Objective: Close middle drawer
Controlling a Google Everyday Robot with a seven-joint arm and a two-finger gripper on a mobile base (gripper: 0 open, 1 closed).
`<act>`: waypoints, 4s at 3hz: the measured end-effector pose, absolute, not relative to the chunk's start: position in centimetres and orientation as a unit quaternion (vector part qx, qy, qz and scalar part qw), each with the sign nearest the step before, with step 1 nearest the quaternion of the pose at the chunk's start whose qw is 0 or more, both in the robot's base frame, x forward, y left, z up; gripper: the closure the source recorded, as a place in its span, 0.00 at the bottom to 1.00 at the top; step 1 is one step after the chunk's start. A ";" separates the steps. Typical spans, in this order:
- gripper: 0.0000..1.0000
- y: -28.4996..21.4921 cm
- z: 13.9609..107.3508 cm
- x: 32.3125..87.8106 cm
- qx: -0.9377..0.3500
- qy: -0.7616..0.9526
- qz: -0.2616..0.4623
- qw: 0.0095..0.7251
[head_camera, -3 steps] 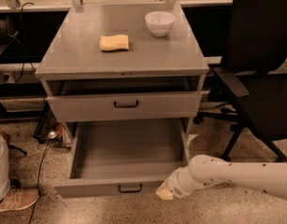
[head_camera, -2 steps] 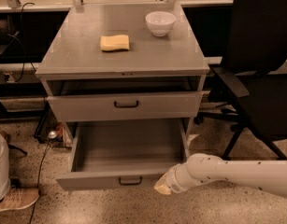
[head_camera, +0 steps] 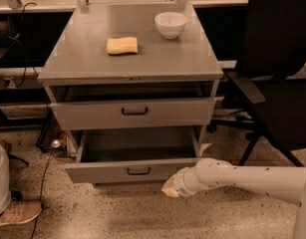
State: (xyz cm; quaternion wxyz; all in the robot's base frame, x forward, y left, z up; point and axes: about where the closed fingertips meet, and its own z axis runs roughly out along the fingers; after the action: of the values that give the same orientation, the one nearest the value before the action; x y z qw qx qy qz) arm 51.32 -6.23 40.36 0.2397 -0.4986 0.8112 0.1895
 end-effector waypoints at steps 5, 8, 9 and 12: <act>1.00 -8.9 40.5 60.1 -0.508 0.790 0.110 0.325; 1.00 -7.4 41.5 66.7 -0.525 0.761 0.106 0.366; 1.00 -6.7 41.9 69.0 -0.529 0.750 0.108 0.381; 1.00 -6.1 42.3 70.9 -0.533 0.740 0.112 0.395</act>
Offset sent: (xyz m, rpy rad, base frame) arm 0.0492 -0.0239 0.0022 -0.0466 -0.1863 -0.0409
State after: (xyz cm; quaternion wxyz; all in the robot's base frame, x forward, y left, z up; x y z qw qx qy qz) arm 70.93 -6.05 42.27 0.3946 -0.5329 0.7401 0.1122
